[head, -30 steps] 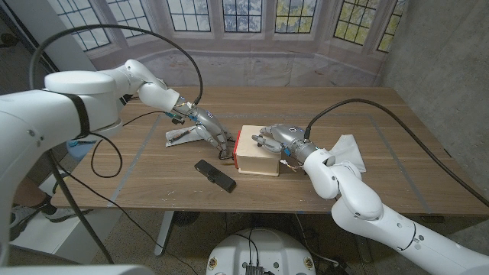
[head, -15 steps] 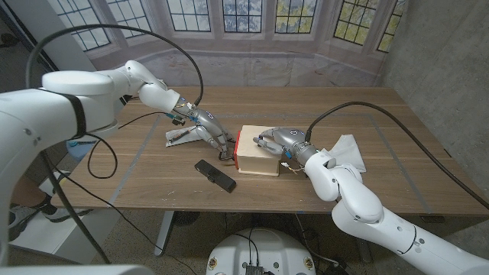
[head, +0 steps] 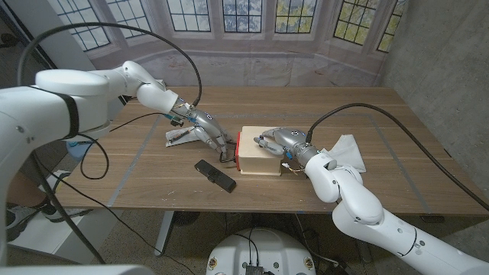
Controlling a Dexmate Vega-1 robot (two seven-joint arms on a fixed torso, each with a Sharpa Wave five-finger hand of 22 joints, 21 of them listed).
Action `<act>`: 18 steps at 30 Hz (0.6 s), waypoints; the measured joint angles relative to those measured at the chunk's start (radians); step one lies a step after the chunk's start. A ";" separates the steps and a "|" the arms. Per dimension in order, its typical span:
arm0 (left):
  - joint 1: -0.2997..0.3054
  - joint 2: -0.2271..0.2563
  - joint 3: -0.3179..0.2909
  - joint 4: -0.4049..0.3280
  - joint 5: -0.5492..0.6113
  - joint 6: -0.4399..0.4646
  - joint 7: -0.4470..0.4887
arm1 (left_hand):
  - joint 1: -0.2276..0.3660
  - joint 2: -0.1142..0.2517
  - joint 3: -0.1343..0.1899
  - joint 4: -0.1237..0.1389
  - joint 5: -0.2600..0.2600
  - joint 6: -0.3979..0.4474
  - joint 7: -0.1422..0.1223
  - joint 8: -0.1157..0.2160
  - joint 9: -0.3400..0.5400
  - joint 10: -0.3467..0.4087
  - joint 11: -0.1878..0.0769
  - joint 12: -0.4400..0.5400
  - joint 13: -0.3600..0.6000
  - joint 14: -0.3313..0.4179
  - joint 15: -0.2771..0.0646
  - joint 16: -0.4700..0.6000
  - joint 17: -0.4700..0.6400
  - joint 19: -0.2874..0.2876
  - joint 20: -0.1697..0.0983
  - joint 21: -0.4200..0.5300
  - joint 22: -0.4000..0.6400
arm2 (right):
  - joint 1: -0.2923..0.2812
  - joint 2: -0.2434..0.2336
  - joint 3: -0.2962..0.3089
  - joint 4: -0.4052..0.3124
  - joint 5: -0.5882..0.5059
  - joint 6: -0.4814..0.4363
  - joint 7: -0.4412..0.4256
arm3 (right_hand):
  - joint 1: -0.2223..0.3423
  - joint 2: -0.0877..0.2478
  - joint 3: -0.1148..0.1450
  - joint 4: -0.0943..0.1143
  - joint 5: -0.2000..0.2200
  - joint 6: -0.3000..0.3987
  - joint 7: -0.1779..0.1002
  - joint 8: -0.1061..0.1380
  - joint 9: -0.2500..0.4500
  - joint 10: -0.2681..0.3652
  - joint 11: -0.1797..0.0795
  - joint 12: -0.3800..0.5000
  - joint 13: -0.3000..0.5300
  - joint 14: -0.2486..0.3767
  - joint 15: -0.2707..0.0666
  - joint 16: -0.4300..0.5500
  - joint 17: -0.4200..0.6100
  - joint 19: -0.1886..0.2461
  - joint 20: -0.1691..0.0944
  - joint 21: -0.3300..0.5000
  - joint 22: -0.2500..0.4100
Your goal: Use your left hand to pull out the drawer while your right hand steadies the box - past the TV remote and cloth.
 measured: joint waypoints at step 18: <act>-0.005 0.035 0.019 -0.041 -0.055 -0.001 -0.042 | 0.000 0.000 0.000 0.000 0.000 0.000 0.000 0.000 0.000 0.006 0.006 0.000 0.000 0.006 -0.006 0.000 0.000 0.000 0.000 0.000 0.000 | 0.013 0.021 -0.011 0.022 -0.031 -0.017 0.034 | -0.016 -0.008 -0.002 0.010 0.000 -0.004 0.004 0.000 0.000 0.003 0.004 -0.006 0.000 -0.011 0.003 -0.005 -0.005 -0.023 -0.002 0.000 -0.003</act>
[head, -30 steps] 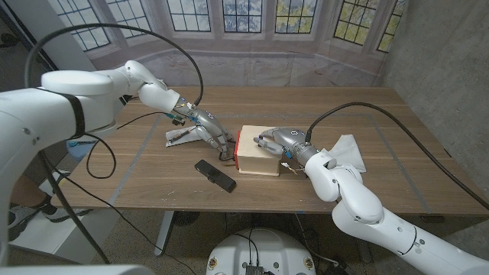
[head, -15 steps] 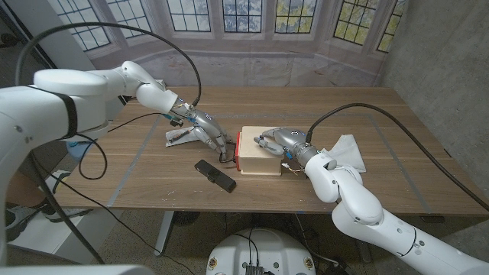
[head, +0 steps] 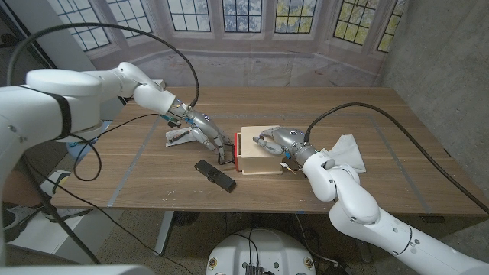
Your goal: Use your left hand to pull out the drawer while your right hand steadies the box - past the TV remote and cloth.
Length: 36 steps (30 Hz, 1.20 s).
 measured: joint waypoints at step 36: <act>0.026 0.017 -0.060 0.006 -0.022 -0.001 -0.076 | -0.009 -0.001 0.004 0.004 0.000 0.000 0.000 0.000 -0.001 0.000 0.000 0.000 0.000 0.005 0.005 0.000 0.000 0.004 -0.004 0.000 0.000 | 0.032 0.006 0.004 0.055 0.018 -0.051 0.009 | -0.014 -0.004 0.004 0.004 0.014 -0.005 0.005 0.000 0.000 -0.005 0.003 -0.001 0.000 -0.003 -0.003 -0.004 -0.005 -0.005 0.005 0.000 0.000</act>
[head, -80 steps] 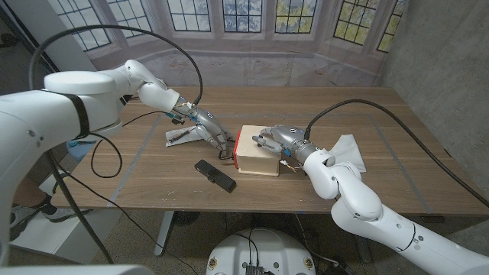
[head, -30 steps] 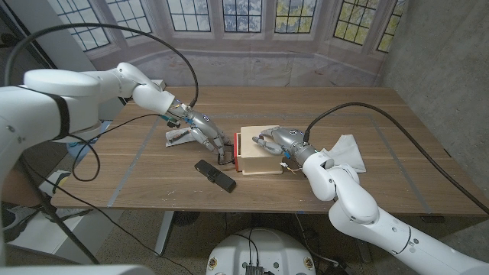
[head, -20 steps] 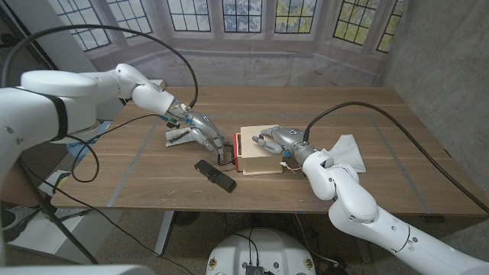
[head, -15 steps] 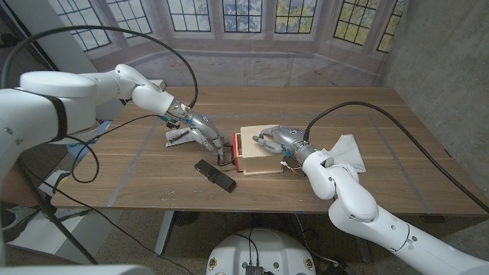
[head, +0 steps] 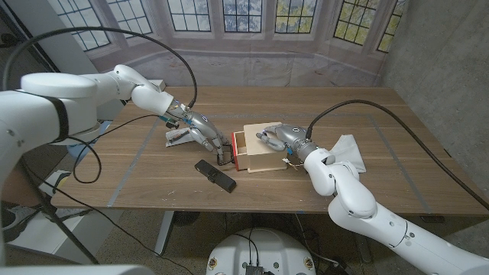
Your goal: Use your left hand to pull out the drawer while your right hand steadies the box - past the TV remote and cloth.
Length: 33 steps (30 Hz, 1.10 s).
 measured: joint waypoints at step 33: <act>0.012 -0.026 -0.041 0.067 0.057 0.000 0.020 | 0.000 0.000 0.000 0.000 0.000 -0.002 -0.002 -0.003 0.000 0.000 0.000 0.000 0.000 0.005 -0.006 0.000 0.000 0.000 0.000 0.000 0.000 | 0.053 -0.014 -0.022 0.042 0.062 -0.041 -0.036 | -0.004 -0.004 0.000 0.000 0.004 0.000 0.000 -0.002 -0.001 0.001 0.001 0.000 0.000 0.000 0.000 0.000 -0.005 -0.007 0.000 0.000 0.000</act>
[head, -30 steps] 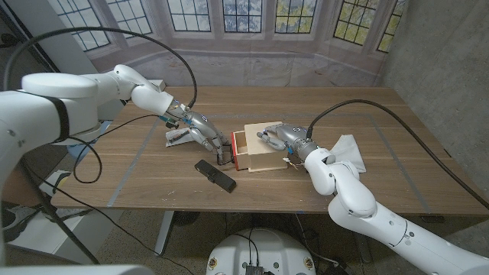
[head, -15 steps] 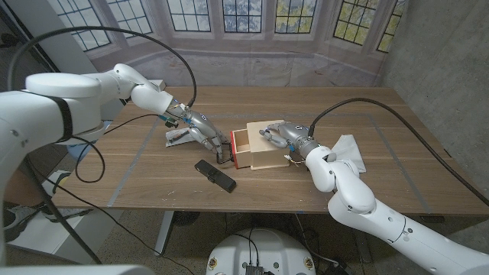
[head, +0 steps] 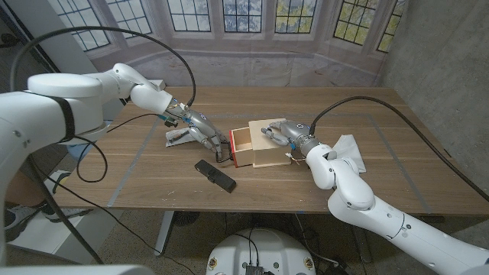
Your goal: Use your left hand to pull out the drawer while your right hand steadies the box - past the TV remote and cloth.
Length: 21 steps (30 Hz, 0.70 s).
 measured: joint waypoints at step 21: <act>0.005 0.004 -0.012 0.003 0.006 0.000 -0.003 | 0.000 0.000 0.000 0.000 0.000 -0.004 -0.004 0.000 -0.001 0.000 0.000 -0.004 0.000 0.000 0.000 0.000 0.000 0.000 0.000 0.000 0.000 | 0.021 -0.019 -0.015 0.014 0.022 -0.014 -0.024 | -0.002 0.002 0.000 0.000 0.007 0.006 0.006 -0.002 -0.007 0.000 0.000 -0.001 0.000 0.000 0.000 0.000 0.000 0.000 0.000 0.005 0.000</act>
